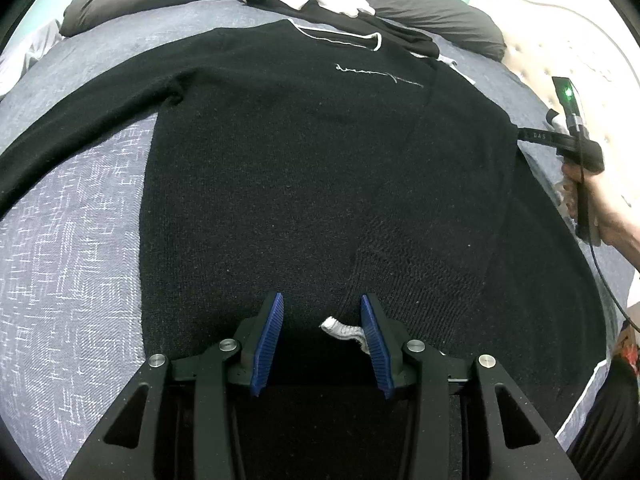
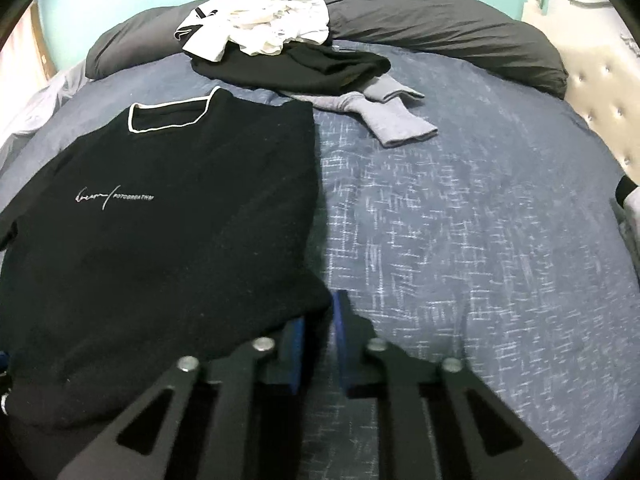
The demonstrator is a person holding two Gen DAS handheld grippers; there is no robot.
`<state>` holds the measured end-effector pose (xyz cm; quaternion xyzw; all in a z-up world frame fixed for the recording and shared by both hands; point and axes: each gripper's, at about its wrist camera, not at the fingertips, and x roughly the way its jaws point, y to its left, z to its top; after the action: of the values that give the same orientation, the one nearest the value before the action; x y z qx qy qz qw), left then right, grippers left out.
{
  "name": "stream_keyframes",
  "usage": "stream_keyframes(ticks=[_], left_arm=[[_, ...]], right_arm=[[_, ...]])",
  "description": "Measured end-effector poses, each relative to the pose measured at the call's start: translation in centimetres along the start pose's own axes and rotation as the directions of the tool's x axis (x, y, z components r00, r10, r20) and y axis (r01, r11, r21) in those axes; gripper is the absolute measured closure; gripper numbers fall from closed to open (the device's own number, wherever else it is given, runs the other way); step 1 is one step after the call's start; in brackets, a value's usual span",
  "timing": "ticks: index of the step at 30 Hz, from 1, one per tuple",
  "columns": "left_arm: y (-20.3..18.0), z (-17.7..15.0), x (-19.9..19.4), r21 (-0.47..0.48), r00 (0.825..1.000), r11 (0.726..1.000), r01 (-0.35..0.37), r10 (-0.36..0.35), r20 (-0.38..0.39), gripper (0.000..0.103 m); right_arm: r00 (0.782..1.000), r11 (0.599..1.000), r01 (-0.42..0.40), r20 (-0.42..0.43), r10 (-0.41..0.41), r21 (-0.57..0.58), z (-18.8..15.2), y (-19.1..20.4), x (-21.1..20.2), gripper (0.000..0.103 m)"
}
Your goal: Fold clothes
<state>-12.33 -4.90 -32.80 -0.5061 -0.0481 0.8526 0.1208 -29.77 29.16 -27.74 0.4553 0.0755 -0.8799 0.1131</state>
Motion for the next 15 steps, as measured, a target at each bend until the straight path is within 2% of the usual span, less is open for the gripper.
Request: stream_keyframes(ticks=[4, 10, 12, 15], left_arm=[[-0.3, -0.1, 0.0, 0.001, 1.0, 1.0, 0.0, 0.0, 0.0, 0.059], [-0.5, 0.1, 0.3, -0.004, 1.0, 1.0, 0.005, -0.005, -0.001, 0.059], [-0.6, -0.1, 0.3, -0.004, 1.0, 1.0, 0.003, -0.003, -0.002, 0.059], [-0.6, -0.1, 0.4, -0.004, 1.0, 1.0, 0.002, -0.002, -0.003, 0.059]], right_arm=[[1.0, 1.0, 0.007, -0.007, -0.007, 0.005, 0.0, -0.3, 0.2, 0.093], [0.999, 0.999, -0.05, -0.014, 0.05, 0.018, -0.3, -1.3, 0.0, 0.09], [0.999, 0.999, -0.045, -0.026, 0.046, 0.019, -0.5, -1.8, -0.3, 0.083], [1.0, 1.0, 0.0, -0.024, 0.001, 0.012, -0.7, -2.4, -1.4, 0.083]])
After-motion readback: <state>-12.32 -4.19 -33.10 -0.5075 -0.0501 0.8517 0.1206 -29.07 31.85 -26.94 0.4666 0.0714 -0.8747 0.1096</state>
